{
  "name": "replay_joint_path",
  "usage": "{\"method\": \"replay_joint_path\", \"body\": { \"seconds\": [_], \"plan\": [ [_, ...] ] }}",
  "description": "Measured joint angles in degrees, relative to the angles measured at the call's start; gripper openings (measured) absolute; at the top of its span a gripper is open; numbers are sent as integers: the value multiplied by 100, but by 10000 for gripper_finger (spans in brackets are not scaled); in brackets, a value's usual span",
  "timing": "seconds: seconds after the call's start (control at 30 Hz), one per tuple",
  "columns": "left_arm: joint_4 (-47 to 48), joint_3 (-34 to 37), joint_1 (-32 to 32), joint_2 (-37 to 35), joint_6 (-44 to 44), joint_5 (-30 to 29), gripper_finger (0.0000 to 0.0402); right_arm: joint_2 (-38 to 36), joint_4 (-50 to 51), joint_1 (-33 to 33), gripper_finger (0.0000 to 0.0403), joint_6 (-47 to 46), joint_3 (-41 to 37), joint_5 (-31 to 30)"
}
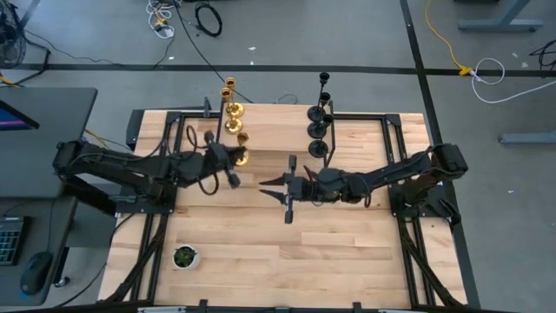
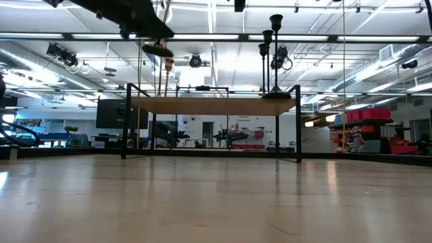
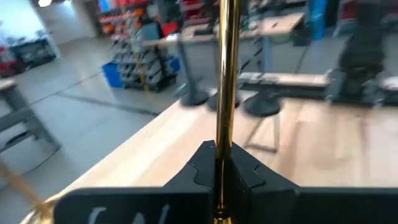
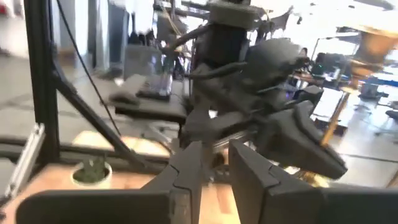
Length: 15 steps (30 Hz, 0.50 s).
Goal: Pick & Place candle stick holders
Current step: Put the gold candle holder on the shelf aligned with the other gold candle holders
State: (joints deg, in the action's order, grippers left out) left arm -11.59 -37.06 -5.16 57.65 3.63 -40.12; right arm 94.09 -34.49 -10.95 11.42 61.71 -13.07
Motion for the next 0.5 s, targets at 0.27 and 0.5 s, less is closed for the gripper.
{"method": "replay_joint_path", "body": {
  "seconds": [0.27,0.5],
  "plan": [
    [542,2,804,-75,-400,233,11,-77,255,-321,77,131,-2,-1159],
    [754,4,1428,-77,-644,453,11,-77,391,-549,77,251,-2,-1520]
  ]
}}
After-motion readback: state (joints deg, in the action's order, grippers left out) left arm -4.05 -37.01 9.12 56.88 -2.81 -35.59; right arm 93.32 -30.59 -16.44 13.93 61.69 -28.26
